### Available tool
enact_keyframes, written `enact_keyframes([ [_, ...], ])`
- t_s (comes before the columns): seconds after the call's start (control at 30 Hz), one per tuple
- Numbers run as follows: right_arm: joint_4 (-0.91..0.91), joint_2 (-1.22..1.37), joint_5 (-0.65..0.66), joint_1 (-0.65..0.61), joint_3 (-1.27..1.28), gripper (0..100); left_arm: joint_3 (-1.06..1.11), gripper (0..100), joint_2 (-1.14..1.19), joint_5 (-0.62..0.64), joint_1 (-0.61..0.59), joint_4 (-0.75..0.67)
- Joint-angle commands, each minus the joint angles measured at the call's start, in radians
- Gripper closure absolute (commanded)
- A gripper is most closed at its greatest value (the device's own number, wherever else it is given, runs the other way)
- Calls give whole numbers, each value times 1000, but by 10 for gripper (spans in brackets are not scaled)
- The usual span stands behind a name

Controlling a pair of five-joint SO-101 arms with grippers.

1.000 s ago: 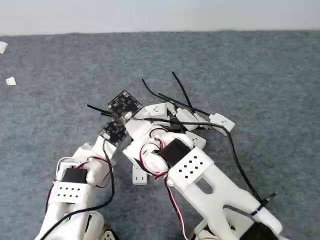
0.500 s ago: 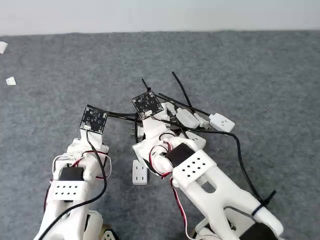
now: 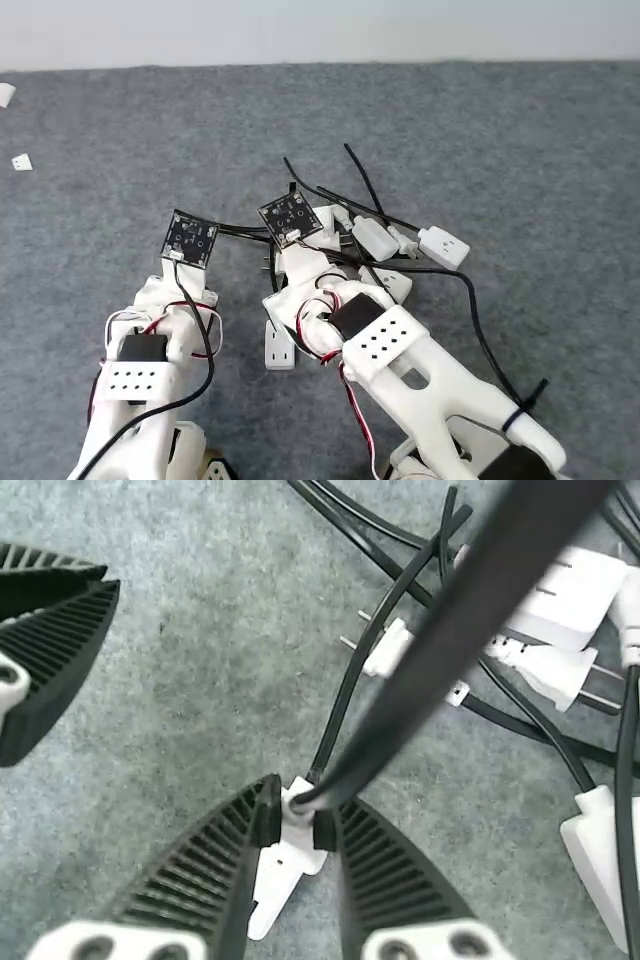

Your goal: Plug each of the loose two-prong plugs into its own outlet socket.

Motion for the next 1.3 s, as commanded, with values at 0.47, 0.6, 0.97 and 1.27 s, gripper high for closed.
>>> enact_keyframes([
  [0.47,-42,-4,-12,-44,40,991,-13,988,-8,-15,-5,-28],
  [0.6,-88,-15,-9,-45,81,991,-13,988,-8,-17,-5,-28],
  [0.97,-88,-15,25,-47,112,991,-13,988,-8,-17,-5,-25],
  [1.27,-85,-27,55,-41,120,991,-16,987,-8,-20,-29,-23],
])
